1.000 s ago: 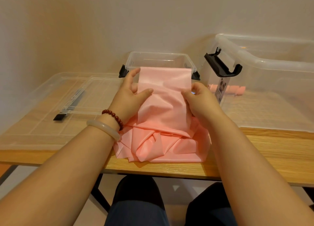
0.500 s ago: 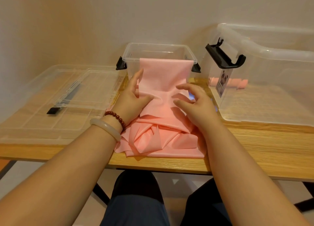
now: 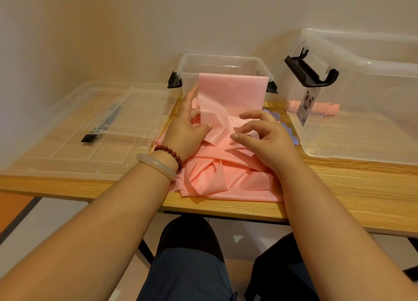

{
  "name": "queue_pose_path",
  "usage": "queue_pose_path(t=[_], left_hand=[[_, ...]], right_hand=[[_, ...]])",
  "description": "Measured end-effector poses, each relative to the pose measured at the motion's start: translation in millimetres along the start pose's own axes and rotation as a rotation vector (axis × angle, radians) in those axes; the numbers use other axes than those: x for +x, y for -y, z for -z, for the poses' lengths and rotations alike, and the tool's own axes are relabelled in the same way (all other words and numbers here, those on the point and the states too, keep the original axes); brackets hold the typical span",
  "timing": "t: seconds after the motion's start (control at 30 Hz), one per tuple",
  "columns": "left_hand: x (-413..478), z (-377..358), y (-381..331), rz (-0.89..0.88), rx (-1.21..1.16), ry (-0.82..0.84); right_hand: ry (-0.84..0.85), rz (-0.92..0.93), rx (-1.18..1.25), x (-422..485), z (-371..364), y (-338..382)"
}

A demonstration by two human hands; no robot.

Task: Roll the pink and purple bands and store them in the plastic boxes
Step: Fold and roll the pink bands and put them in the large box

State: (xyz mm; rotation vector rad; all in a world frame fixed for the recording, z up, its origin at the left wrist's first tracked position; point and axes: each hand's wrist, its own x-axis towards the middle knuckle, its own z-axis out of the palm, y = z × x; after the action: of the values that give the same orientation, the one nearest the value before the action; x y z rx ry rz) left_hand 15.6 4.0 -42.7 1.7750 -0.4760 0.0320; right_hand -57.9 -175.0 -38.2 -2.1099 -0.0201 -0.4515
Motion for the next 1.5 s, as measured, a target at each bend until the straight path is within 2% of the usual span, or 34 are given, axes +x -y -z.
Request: queue_pose_path(t=[0.2,0.27,0.37,0.47,0.57,0.63,0.7,0.87,0.97,1.2,1.33,1.5], left_hand=[[-3.5,-3.9,-5.9,0.01,0.042,-0.077],[-2.9,-3.1,-4.2,0.002,0.029,-0.073],[-0.5,-0.3,1.8,-0.023,0.019,-0.007],[0.0,0.8,2.6,-0.108,0.169,0.074],[-2.1,-1.4,-2.1,-0.124,0.172,0.069],[-1.3,-2.0,-0.9,-0.102,0.121,0.041],[0.9,-0.4,1.2,-0.092,0.186,0.028],[1.1,2.5,4.6,-0.083,0.226,0.127],[2.3,1.3,5.5,-0.1,0.228,0.023],[2.7,-8.5,5.0,-0.032,-0.03,-0.088],[6.0,-9.4,5.5,-0.19,0.149,-0.06],[13.0,-12.2,3.6,-0.221,0.305,-0.001]], right_hand=[[0.201,-0.044,-0.122,-6.8,5.1,2.0],[0.143,-0.015,-0.096,-7.2,4.3,1.7],[-0.03,-0.024,0.009,-5.9,5.4,-2.0],[-0.114,-0.113,0.068,-3.9,5.9,-5.1],[-0.109,-0.112,0.11,-3.5,4.7,-5.0],[-0.083,-0.102,0.008,-2.5,3.7,-6.4],[-0.1,-0.104,-0.074,0.0,3.3,-8.8],[-0.214,-0.137,-0.035,1.6,4.5,-10.9],[-0.266,-0.125,0.009,0.9,4.8,-9.0],[-0.356,-0.141,0.048,3.1,6.2,-9.7],[-0.366,-0.155,0.118,4.3,5.9,-7.5],[-0.355,-0.13,0.126,6.8,6.4,-8.5]])
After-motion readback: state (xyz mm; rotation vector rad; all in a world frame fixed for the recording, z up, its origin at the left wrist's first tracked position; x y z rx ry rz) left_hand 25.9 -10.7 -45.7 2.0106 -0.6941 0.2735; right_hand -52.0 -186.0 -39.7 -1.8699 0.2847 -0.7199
